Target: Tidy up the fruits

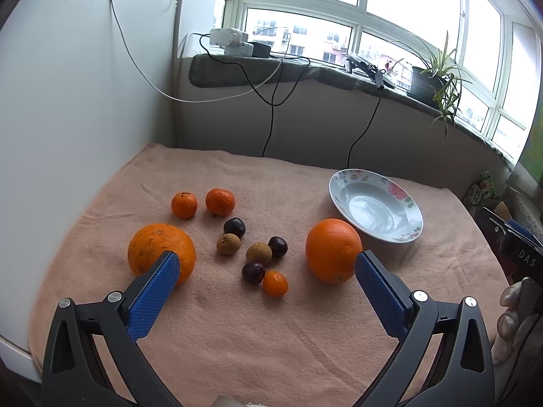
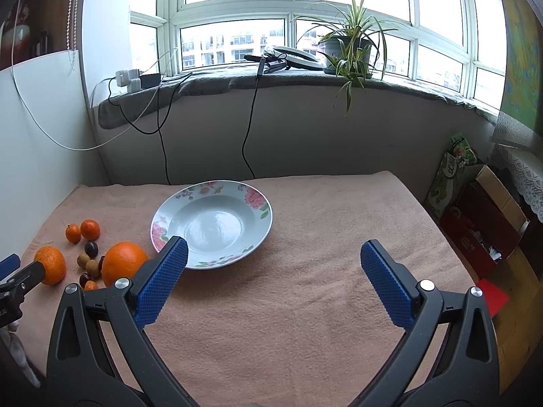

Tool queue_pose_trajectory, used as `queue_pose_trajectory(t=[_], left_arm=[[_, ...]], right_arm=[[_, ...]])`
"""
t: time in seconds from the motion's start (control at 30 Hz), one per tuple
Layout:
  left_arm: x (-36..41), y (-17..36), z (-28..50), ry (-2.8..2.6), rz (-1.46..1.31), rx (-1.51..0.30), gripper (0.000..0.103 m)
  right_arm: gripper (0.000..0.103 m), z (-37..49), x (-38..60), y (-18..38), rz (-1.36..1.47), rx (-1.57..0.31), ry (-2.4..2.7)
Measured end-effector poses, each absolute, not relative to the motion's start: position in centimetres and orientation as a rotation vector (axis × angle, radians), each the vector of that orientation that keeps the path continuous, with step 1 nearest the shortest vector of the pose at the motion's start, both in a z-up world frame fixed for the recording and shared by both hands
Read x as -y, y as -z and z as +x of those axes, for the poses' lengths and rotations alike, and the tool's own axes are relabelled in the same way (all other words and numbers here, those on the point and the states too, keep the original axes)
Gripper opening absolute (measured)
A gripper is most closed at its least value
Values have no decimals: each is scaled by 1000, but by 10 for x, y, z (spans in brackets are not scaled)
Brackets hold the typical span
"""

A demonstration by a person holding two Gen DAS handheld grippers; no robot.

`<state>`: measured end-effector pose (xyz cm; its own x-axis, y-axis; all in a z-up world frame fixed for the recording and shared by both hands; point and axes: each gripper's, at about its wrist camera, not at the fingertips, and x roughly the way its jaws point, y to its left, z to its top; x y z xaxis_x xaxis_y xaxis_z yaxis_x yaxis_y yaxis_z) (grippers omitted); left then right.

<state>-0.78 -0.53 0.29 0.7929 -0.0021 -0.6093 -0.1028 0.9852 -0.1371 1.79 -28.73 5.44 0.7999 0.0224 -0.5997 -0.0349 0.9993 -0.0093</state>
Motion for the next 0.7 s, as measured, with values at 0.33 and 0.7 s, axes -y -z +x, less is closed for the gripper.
queue_pose_trajectory(t=[0.33, 0.7], left_arm=[[4, -3, -7, -53, -172, -658, 103], [5, -4, -7, -50, -175, -657, 103]], right_arm=[[103, 20, 286, -53, -19, -652, -35], [103, 20, 285, -52, -19, -652, -36]])
